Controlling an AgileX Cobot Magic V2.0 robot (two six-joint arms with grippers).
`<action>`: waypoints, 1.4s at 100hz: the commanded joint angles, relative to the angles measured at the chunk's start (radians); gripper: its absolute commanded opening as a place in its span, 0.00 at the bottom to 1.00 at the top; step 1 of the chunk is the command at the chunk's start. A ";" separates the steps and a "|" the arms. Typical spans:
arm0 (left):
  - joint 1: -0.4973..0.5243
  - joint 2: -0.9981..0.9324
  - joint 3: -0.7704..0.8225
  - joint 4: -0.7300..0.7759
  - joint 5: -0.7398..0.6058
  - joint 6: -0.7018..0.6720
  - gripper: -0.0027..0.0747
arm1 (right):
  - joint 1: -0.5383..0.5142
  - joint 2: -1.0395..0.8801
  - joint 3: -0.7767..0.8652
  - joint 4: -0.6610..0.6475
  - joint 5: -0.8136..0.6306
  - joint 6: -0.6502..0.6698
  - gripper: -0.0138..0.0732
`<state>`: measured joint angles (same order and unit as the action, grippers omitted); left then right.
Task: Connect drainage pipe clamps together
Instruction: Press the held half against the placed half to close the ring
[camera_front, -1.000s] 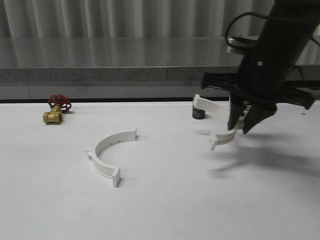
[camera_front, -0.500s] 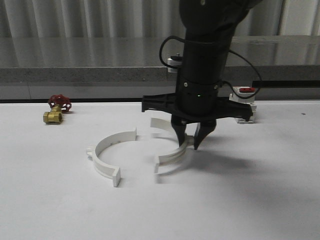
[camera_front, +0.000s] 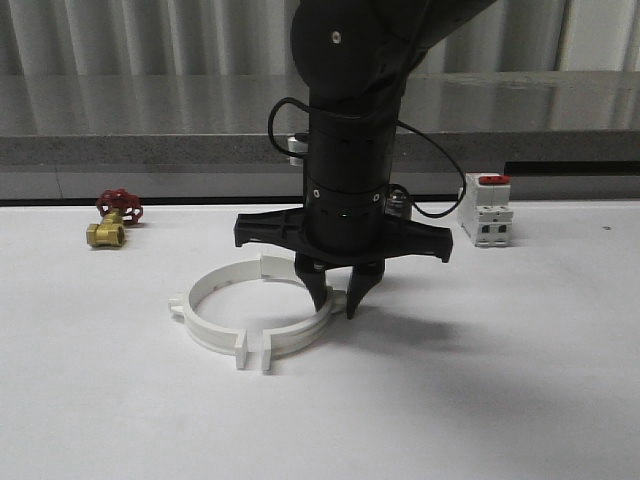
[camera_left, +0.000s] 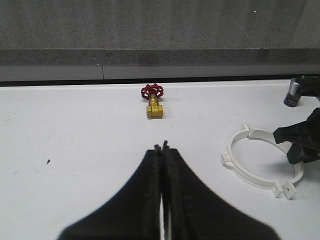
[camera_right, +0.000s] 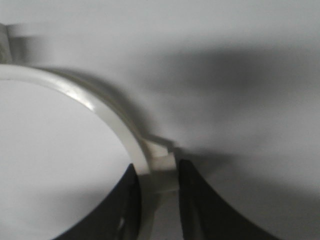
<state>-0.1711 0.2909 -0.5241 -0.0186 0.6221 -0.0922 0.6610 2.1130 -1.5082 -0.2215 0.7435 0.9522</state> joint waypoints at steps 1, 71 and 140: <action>0.003 0.008 -0.025 -0.004 -0.070 -0.004 0.01 | 0.002 -0.042 -0.025 -0.022 -0.007 0.014 0.18; 0.003 0.008 -0.025 -0.004 -0.070 -0.004 0.01 | 0.002 -0.042 -0.025 0.029 -0.050 0.031 0.18; 0.003 0.008 -0.025 -0.004 -0.070 -0.004 0.01 | 0.002 -0.042 -0.025 0.019 -0.058 0.027 0.67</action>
<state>-0.1711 0.2909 -0.5241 -0.0186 0.6221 -0.0922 0.6626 2.1141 -1.5105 -0.1850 0.6943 0.9826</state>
